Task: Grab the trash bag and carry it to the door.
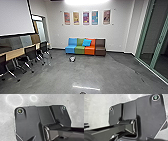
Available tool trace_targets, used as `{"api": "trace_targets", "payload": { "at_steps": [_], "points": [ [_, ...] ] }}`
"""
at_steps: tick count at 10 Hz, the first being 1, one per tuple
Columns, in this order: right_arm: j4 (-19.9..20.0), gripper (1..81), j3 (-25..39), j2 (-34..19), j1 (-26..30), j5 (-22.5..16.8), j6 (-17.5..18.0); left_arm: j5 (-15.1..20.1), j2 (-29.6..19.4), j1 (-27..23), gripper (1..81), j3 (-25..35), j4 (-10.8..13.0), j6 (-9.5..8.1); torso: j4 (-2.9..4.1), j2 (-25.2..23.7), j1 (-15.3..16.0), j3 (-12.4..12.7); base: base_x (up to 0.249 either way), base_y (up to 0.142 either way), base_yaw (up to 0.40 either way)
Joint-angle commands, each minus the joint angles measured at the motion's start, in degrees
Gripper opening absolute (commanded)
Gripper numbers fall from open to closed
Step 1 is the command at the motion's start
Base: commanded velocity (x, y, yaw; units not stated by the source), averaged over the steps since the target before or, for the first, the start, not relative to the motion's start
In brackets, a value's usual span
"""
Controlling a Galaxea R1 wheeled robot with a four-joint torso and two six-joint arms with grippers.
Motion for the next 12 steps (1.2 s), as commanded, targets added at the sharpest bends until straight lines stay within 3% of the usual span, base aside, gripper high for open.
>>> {"api": "trace_targets", "payload": {
  "at_steps": [1, 12],
  "points": [
    [0.50, 81.1, 0.57, -0.85, 3.96, -3.10, -0.11, 2.46, -0.53, -4.20, 81.1, 0.32, 0.19, -0.11, 0.00, 0.02, 0.16, 0.00, 0.132, 0.000, 0.000],
    [0.41, 81.1, 0.04, -0.67, 3.87, -3.18, -0.20, 2.11, -0.36, -4.20, 81.1, 0.49, 0.19, -0.11, 0.00, 0.07, 0.26, -0.05, 0.148, 0.000, 0.000]
  ]
}}
